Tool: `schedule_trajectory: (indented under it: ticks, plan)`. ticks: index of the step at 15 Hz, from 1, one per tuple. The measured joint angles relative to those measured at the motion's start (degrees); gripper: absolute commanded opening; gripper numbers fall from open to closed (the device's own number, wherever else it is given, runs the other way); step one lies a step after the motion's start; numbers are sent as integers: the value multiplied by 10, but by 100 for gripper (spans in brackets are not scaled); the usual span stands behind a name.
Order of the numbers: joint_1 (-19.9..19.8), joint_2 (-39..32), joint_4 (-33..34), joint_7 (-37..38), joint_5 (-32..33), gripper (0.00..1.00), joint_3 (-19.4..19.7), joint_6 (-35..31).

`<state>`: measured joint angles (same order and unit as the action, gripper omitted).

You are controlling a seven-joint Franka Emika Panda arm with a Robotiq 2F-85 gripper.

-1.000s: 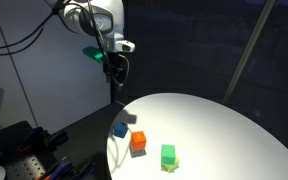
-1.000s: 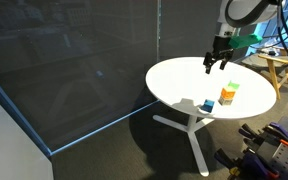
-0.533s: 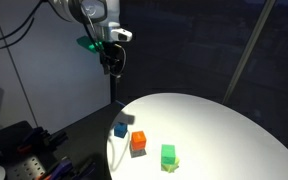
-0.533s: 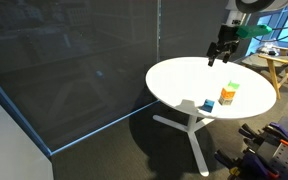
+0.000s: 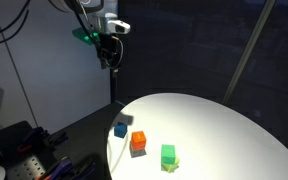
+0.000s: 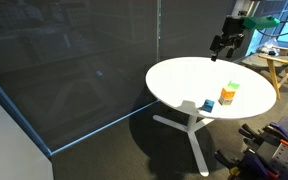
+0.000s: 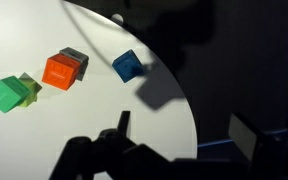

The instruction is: Pick up an orange block and stack it on top of the gray block

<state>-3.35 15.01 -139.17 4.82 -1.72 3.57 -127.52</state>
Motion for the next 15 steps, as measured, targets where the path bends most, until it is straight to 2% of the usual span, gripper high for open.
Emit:
schedule_trajectory:
  ticks: [8,15]
  plan:
    - [0,19,0,0,27,100,-2,57]
    - [-1,18,0,0,42,100,-2,62]
